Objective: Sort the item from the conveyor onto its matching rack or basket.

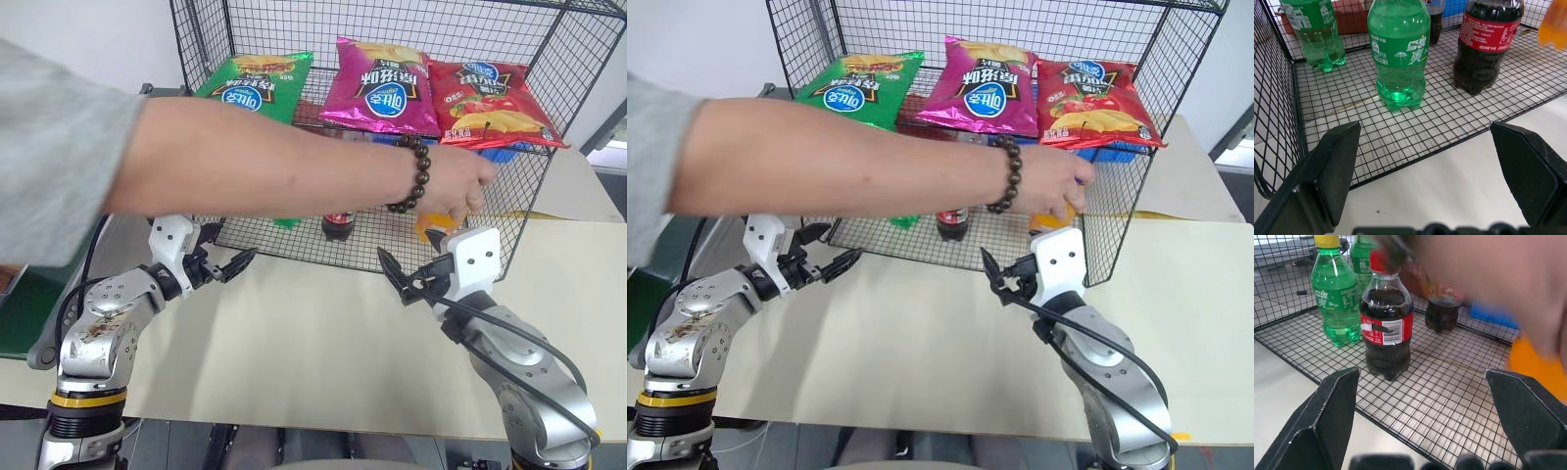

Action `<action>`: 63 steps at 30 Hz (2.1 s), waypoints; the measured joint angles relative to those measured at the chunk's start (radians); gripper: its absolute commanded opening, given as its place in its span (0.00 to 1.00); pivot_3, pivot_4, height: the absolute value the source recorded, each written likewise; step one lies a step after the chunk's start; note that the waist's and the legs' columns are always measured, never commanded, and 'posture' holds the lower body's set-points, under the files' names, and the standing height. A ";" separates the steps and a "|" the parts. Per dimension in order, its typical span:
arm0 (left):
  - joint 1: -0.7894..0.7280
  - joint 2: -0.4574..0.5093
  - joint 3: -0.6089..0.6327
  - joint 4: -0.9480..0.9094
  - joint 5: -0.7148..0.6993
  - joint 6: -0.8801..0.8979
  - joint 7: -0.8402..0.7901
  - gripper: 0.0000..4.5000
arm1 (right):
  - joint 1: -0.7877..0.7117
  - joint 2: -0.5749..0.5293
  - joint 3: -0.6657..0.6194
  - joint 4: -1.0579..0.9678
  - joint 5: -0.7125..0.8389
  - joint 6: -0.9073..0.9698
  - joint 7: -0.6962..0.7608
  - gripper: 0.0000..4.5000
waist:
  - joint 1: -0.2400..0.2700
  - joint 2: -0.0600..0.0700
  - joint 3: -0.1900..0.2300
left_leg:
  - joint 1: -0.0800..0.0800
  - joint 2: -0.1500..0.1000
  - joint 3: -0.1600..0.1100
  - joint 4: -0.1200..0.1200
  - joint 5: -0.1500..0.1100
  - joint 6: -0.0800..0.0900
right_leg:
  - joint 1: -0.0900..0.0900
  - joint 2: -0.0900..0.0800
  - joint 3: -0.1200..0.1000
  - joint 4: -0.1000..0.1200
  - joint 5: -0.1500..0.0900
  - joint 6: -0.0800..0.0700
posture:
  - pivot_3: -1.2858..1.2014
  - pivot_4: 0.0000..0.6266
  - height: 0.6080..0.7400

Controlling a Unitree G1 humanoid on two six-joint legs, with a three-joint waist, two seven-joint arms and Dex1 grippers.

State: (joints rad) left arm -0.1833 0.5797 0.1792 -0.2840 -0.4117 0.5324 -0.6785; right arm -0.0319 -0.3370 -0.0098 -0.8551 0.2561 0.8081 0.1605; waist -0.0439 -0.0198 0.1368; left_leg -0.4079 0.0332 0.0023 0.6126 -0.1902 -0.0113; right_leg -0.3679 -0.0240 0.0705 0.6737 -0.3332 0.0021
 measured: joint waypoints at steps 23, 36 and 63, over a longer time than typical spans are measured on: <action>0.025 0.029 0.109 0.028 -0.042 0.000 0.024 1.00 | -0.041 -0.006 0.002 0.015 0.003 -0.003 0.050 1.00 | -0.001 0.000 0.000 | 0.000 0.000 0.000 0.000 0.000 0.000 | 0.000 0.000 0.000 0.000 0.000 0.000 | 0.52 0.24 1.00; -0.056 0.013 0.301 0.207 -0.030 -0.115 0.205 1.00 | -0.582 -0.127 -0.034 0.209 0.399 0.120 0.403 1.00 | 0.000 -0.001 0.001 | 0.001 0.000 -0.001 -0.001 0.000 0.000 | 0.000 -0.001 -0.002 0.000 0.000 0.000 | 0.52 0.24 1.00; -0.082 0.077 0.472 0.485 -0.023 -0.230 0.306 1.00 | -0.841 -0.114 0.035 0.423 0.476 0.093 0.516 1.00 | -0.001 -0.001 0.000 | 0.001 0.001 -0.001 -0.001 0.000 0.000 | -0.002 -0.011 -0.006 0.004 0.000 -0.001 | 0.52 0.24 1.00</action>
State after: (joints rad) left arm -0.2655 0.6569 0.6517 0.2012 -0.4346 0.3022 -0.3721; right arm -0.8734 -0.4507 0.0249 -0.4319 0.7318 0.9010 0.6761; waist -0.0444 -0.0210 0.1372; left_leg -0.4069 0.0339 0.0010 0.6113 -0.1904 -0.0111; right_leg -0.3698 -0.0347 0.0644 0.6781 -0.3328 0.0014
